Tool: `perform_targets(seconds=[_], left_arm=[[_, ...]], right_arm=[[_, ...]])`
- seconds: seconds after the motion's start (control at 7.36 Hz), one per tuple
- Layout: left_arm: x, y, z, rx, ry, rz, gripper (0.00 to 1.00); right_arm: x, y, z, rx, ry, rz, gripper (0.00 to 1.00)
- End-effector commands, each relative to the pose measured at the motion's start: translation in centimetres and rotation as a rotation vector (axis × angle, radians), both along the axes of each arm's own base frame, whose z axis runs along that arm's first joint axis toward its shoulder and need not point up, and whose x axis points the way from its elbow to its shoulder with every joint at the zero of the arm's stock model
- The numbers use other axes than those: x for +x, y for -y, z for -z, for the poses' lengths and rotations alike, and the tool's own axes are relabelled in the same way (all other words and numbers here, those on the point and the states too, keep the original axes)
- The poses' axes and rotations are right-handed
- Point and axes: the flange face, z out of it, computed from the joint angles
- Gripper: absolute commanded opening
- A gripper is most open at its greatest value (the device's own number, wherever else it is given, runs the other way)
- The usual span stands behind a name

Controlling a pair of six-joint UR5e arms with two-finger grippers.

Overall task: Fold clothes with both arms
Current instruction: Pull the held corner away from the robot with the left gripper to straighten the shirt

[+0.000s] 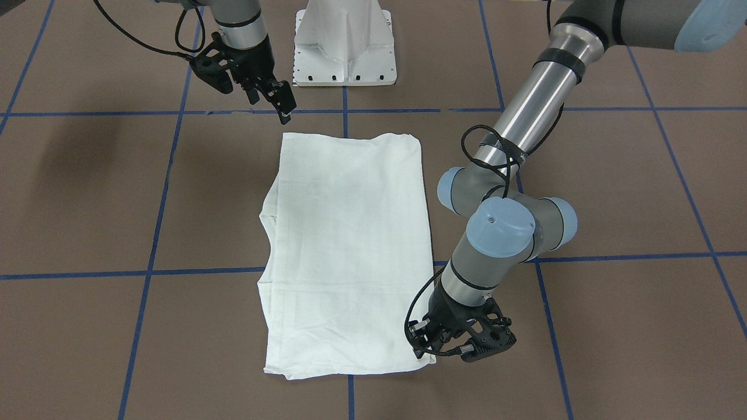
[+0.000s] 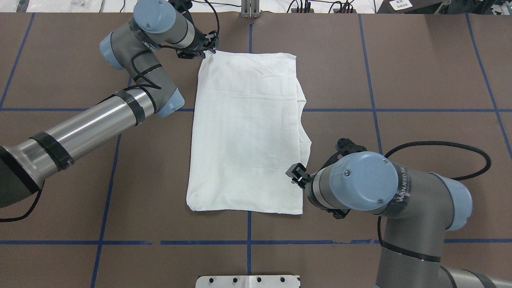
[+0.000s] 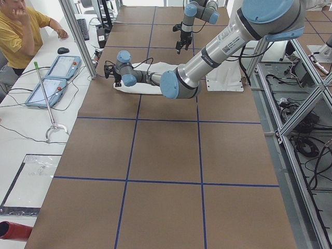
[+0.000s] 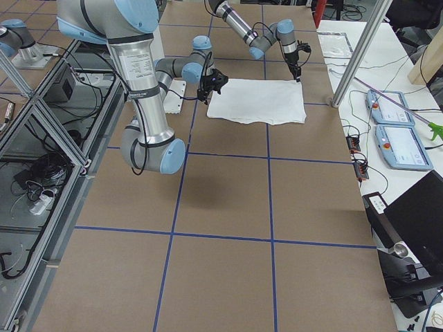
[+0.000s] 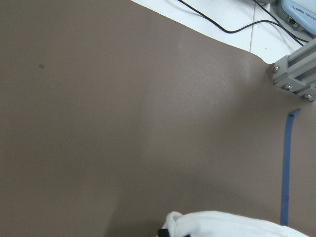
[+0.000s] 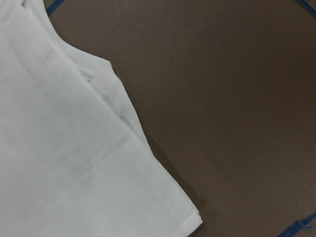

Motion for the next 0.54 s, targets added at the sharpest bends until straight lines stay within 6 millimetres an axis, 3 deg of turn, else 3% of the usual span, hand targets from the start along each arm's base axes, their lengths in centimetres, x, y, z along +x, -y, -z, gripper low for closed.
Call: perform_targets(seconds=[0.0,0.14,0.41], left_arm=[[-1.9,-1.3,0.9,0.041,-0.039,0.001,0.48],[-4.5,-3.4,-1.6,0.058,-0.053,0.004,0.48],[-5.4,-4.1,-2.2,0.051,-0.066,-0.021,0.48]], right_arm=[[-4.8,-0.3,0.0,0.058,-0.045,-0.041,1.00],[-6.8,0.2,-0.1,0.027,-0.032,-0.071,1.00],[-9.5,1.0,0.5,-0.095,0.014,-0.195,1.00]])
